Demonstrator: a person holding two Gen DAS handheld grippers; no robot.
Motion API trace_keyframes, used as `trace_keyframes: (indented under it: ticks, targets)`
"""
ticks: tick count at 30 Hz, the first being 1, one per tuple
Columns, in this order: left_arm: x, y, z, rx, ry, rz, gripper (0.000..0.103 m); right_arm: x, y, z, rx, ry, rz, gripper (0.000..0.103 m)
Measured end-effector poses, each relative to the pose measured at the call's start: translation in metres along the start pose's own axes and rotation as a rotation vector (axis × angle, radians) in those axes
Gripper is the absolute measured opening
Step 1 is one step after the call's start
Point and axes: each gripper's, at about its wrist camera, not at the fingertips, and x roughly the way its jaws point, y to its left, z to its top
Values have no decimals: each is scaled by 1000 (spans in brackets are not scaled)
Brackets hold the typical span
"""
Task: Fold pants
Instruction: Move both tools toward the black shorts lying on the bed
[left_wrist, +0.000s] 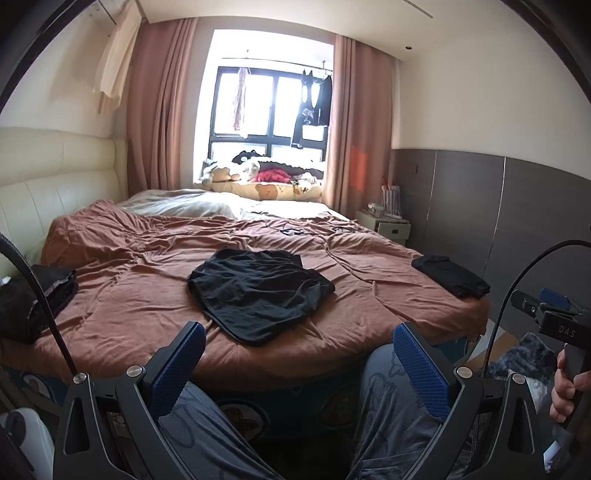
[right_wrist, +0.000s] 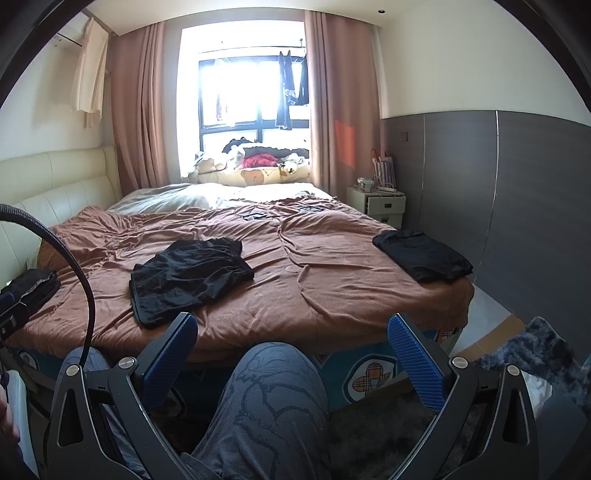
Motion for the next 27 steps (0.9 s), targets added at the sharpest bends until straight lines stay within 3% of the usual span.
trace_keyframes:
  ticks: [10,27]
  targets:
    - [28,19,7,-33,25,5,103,28,-7,11,11,42,44,103]
    - [106,92,14,-229,112,15,102,128,-6,41,19,133,130,103]
